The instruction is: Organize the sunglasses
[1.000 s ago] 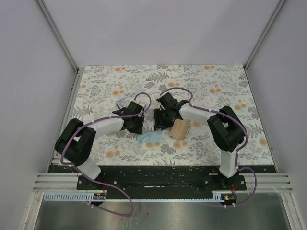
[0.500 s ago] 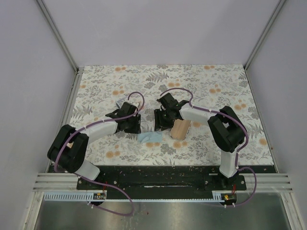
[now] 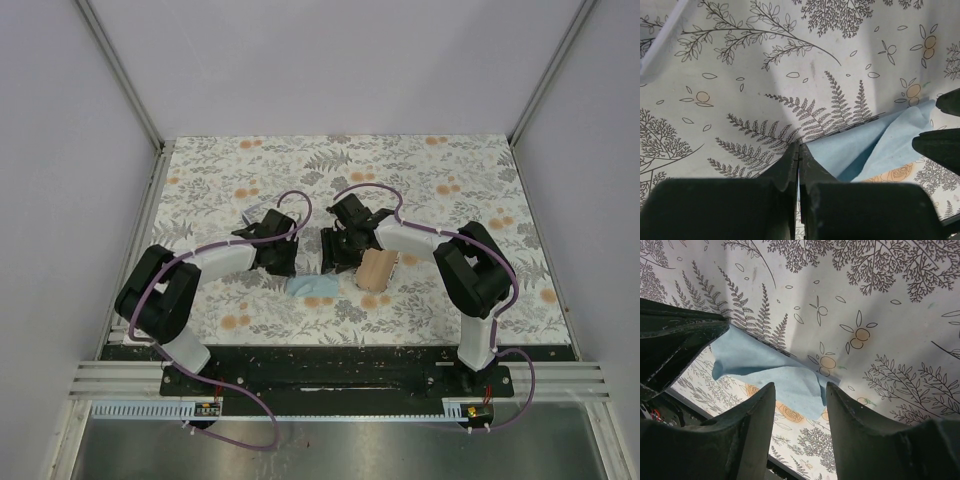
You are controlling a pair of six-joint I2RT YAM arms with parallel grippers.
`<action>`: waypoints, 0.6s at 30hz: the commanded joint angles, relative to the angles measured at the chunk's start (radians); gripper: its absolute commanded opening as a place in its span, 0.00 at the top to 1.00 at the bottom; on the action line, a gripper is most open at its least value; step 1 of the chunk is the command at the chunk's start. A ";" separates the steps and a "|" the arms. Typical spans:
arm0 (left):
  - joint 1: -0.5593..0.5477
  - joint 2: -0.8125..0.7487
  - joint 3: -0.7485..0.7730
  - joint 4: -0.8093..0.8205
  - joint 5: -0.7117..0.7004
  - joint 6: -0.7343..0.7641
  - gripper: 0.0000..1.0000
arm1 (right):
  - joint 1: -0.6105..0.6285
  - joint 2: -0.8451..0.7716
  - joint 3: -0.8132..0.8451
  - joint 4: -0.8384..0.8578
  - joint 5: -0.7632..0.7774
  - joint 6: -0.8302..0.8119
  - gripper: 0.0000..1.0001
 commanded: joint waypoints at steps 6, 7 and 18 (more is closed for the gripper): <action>-0.037 -0.072 0.000 -0.033 0.026 0.004 1.00 | -0.010 -0.063 0.016 -0.024 0.026 0.011 0.44; -0.060 -0.099 -0.003 -0.031 0.016 -0.001 1.00 | -0.013 -0.063 0.016 -0.026 0.040 0.020 0.43; -0.269 -0.317 -0.121 -0.003 -0.179 -0.002 1.00 | -0.027 -0.095 0.000 -0.027 0.079 0.045 0.42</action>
